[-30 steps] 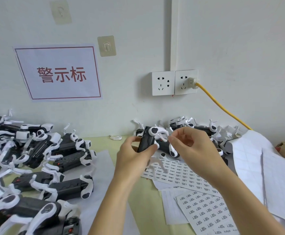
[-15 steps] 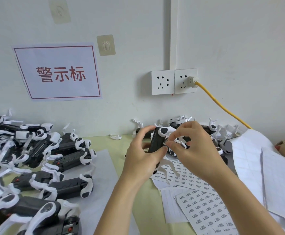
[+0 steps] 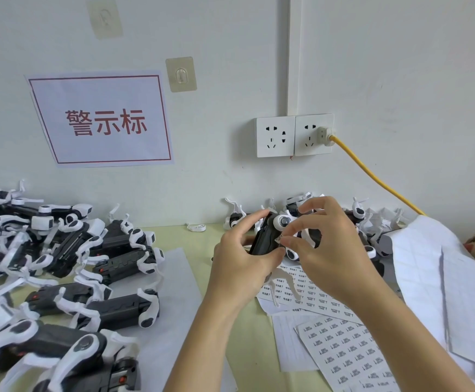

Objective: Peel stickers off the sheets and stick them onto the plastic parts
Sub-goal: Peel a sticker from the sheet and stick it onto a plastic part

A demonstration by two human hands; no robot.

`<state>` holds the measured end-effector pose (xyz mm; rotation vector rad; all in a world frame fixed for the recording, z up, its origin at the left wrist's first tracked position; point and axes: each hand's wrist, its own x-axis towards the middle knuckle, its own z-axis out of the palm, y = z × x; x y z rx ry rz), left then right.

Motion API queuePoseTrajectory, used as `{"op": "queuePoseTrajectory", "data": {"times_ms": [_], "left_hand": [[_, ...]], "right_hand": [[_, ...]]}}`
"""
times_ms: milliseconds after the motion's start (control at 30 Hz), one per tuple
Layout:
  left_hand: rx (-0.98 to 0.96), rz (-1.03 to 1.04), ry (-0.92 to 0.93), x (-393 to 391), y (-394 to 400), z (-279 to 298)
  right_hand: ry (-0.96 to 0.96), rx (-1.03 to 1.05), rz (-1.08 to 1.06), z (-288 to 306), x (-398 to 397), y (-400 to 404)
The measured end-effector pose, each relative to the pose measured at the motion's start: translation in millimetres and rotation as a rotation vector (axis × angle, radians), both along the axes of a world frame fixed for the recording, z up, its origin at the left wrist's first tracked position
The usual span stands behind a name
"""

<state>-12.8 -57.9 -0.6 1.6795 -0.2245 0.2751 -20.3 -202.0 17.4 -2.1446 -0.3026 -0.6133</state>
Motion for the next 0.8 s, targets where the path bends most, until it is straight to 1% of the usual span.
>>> {"op": "queuePoseTrajectory", "data": {"times_ms": [233,533,800], "left_hand": [[-0.002,-0.011,-0.001,0.1,-0.5,0.3],[-0.01,-0.015,0.007,-1.6,0.4,2.3],[-0.031,-0.011,0.0,-0.4,0.3,3.6]], "right_hand": [[-0.038,-0.043,-0.03,-3.1,2.9,1.3],[-0.099,-0.026,-0.071,-6.6,3.9,5.0],[-0.099,-0.044,-0.086,-8.4,3.9,5.5]]}}
